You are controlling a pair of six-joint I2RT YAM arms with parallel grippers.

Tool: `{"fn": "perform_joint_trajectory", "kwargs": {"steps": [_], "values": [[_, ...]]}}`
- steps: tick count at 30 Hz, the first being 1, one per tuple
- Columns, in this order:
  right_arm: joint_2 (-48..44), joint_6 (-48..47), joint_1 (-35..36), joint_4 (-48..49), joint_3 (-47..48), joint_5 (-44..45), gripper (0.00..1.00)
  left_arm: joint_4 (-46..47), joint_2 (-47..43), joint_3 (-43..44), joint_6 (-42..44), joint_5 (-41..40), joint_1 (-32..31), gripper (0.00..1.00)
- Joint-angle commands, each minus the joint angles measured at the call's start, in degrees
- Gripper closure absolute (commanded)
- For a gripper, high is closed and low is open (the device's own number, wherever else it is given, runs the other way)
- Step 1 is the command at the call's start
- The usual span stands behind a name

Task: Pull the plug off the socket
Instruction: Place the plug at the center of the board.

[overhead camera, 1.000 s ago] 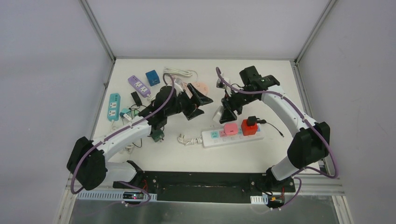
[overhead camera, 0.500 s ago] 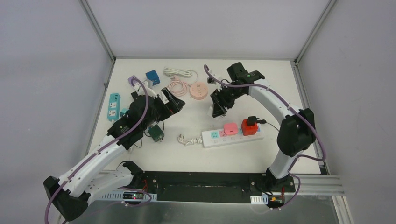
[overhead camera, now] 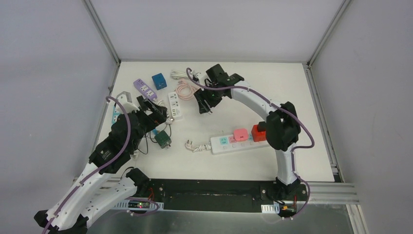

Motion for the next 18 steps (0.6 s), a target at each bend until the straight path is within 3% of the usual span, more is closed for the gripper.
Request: {"fn": "perform_joint_trajectory", "kwargs": {"steps": [1,6,10,18], "values": [[4.1,8.3,2.4,6.5,6.9,8.9,1.00,-1.9,-2.1,-0.9,1.7,-5.1,0.4,0.01],[9.1,11.6,4.4,9.0,11.2,15.6,1.00,-2.5,-2.8,-1.5,1.9,-6.6,0.4,0.01],[12.9,14.3,5.0,9.3,14.5,15.6,1.00,-2.6,-2.5,-1.7,2.8,-7.0,0.5,0.01],[18.6,16.2,6.2,10.4,19.1,17.2,0.89,-2.5,-1.8,-1.9,3.8,-9.1,0.5,0.01]]}}
